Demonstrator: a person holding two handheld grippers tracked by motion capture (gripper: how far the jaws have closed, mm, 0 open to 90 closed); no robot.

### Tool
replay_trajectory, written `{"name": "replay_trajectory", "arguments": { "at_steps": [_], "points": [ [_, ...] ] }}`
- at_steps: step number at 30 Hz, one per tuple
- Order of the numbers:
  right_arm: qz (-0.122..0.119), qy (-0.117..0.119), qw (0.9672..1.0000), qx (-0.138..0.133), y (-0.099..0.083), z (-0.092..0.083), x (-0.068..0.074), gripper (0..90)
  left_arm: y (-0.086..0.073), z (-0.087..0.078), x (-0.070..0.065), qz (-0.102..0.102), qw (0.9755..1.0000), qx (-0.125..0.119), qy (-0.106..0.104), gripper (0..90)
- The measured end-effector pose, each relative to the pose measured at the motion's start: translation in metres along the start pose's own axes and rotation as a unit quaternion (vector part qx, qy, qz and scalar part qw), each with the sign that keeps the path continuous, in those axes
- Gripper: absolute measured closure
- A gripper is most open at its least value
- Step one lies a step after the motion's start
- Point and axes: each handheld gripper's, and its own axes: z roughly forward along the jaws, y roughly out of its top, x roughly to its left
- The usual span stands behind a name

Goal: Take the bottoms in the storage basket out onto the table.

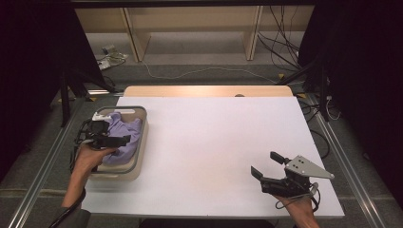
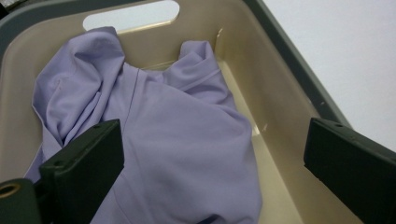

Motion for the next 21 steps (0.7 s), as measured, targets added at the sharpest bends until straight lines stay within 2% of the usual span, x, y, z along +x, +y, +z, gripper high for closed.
{"name": "replay_trajectory", "arguments": {
  "at_steps": [8,21],
  "points": [
    [0.000,0.000,1.0000,0.001,0.000,0.000,0.000,16.2,-0.002,0.007,0.002,0.007,0.9996,0.027,0.010,4.5],
    [-0.002,-0.001,1.0000,0.003,0.000,0.000,0.000,16.2,0.005,0.012,0.003,0.005,0.9982,0.058,0.009,5.2]
  ]
}}
